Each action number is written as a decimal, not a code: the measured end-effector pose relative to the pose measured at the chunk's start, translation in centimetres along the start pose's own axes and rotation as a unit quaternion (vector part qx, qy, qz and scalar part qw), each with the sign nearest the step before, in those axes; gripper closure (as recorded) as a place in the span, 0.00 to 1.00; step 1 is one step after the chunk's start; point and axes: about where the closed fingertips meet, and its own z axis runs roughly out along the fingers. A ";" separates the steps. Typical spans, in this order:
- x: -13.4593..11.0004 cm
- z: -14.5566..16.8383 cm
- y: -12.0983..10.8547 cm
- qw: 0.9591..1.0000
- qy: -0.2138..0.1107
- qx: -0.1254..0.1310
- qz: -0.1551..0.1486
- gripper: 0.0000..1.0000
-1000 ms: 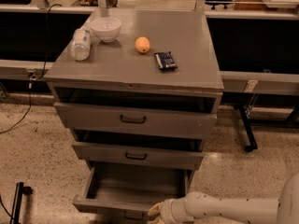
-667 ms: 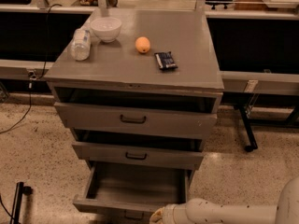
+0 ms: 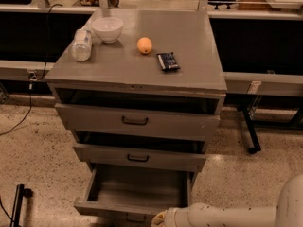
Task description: Close bottom drawer
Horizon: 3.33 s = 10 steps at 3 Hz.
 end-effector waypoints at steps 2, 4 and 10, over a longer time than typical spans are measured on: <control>2.9 1.8 -0.8 0.997 -0.043 0.071 0.006 1.00; 6.1 3.5 -0.2 0.994 -0.091 0.061 0.016 1.00; 9.5 3.0 -9.8 0.978 -0.124 0.133 0.105 1.00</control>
Offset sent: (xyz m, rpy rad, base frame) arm 0.0067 -0.0284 -0.0566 0.1837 -0.1382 -0.1084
